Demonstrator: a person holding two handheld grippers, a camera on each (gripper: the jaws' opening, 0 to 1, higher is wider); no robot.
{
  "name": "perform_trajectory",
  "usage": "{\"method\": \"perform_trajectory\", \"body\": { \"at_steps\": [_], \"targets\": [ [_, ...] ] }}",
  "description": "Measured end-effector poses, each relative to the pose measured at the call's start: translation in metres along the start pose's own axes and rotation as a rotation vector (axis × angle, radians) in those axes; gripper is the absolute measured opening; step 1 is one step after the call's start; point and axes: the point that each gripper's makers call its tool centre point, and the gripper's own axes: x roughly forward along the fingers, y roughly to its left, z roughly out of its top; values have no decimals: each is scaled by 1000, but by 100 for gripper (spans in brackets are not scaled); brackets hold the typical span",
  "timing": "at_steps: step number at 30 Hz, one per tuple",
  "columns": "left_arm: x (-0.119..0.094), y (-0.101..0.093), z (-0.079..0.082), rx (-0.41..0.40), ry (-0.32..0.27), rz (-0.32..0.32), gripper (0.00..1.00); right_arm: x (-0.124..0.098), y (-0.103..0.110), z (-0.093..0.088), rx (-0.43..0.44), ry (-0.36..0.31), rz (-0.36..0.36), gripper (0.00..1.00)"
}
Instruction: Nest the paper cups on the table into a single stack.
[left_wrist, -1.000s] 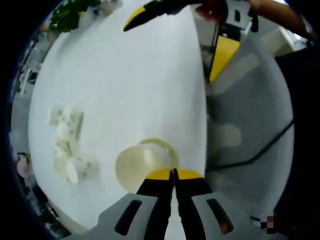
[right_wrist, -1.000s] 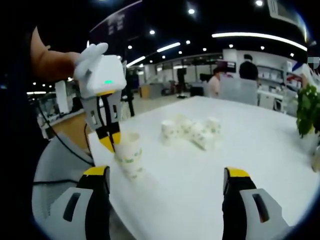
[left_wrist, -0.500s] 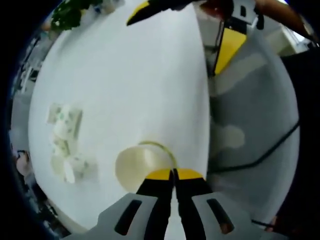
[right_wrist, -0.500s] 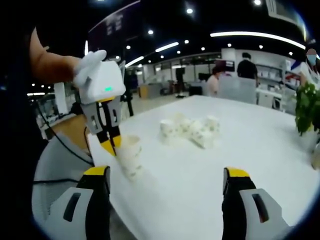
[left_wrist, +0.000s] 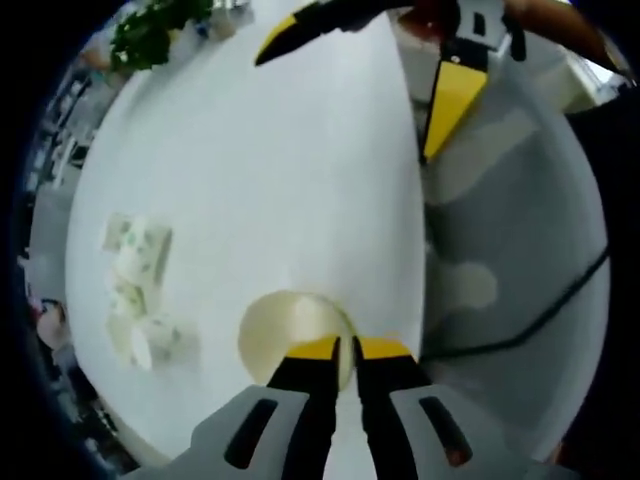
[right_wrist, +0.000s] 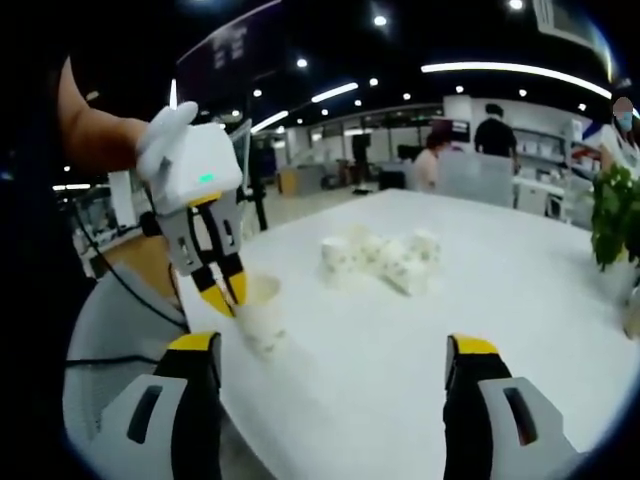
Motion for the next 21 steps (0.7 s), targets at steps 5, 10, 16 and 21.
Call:
{"method": "perform_trajectory", "body": {
  "at_steps": [5, 10, 16, 21],
  "targets": [
    [-4, 4, 6, -28, -48, 28, 16, 0, 1, 2, -1, -2, 0, 91],
    [-8, 5, 11, -9, -113, 58, 27, 0, 0, 3, 0, -7, -3, 91],
    [-18, 23, 24, -1, -254, 137, 63, -1, -1, 3, -3, -4, -8, 91],
    [-35, 37, 35, -60, -399, 164, 82, -3, -4, 6, -6, -8, -16, 91]
  ]
}}
